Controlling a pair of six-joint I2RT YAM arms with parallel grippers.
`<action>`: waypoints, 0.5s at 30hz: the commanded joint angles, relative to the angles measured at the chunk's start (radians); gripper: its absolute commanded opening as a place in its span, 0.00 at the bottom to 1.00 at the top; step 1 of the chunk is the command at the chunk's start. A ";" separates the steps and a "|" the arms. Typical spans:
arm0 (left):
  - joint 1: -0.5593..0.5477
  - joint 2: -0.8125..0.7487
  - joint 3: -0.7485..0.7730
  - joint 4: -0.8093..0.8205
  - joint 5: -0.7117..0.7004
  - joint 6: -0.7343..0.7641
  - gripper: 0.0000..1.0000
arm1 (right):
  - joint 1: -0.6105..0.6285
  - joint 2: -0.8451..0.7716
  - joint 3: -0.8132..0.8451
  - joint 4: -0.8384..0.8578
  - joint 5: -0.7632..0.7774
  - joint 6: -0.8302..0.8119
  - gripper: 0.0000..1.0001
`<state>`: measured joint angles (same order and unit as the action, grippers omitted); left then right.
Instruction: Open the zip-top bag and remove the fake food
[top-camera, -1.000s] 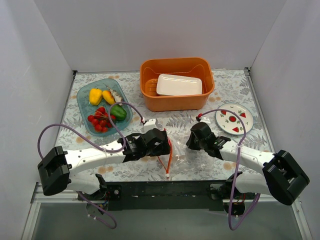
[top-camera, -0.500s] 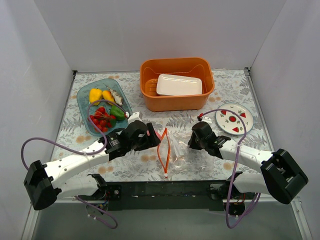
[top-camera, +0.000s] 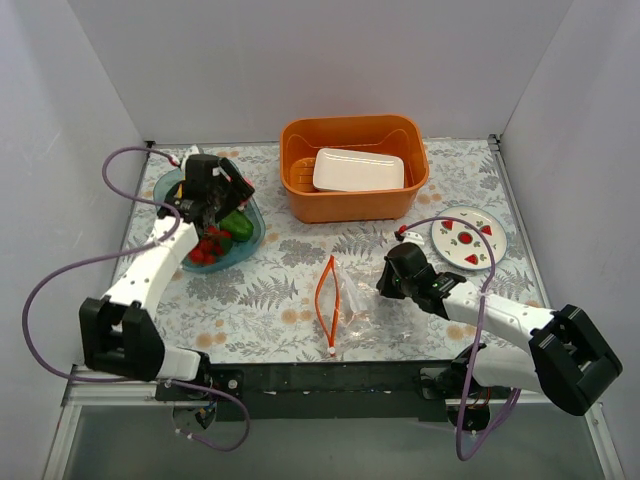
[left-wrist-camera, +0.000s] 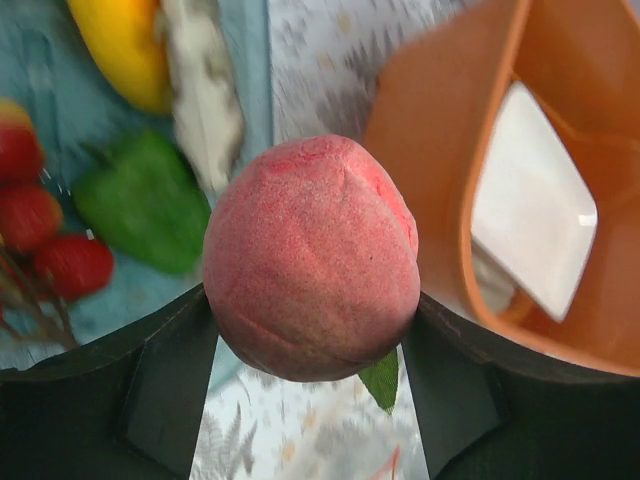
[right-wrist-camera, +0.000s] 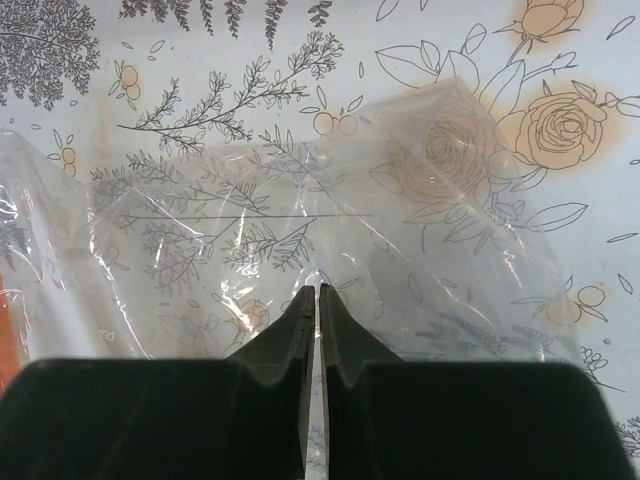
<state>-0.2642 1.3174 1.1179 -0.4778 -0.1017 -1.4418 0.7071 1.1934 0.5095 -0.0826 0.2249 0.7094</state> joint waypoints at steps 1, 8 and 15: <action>0.149 0.153 0.146 0.048 0.005 0.070 0.38 | -0.005 -0.035 0.035 -0.019 -0.013 -0.044 0.12; 0.263 0.371 0.289 0.042 -0.050 0.141 0.39 | -0.005 -0.083 0.052 -0.034 -0.048 -0.064 0.13; 0.310 0.431 0.249 0.050 -0.070 0.165 0.43 | -0.005 -0.126 0.078 -0.060 -0.067 -0.071 0.18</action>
<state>0.0250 1.7702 1.3727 -0.4450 -0.1478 -1.3182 0.7071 1.1046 0.5369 -0.1307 0.1745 0.6624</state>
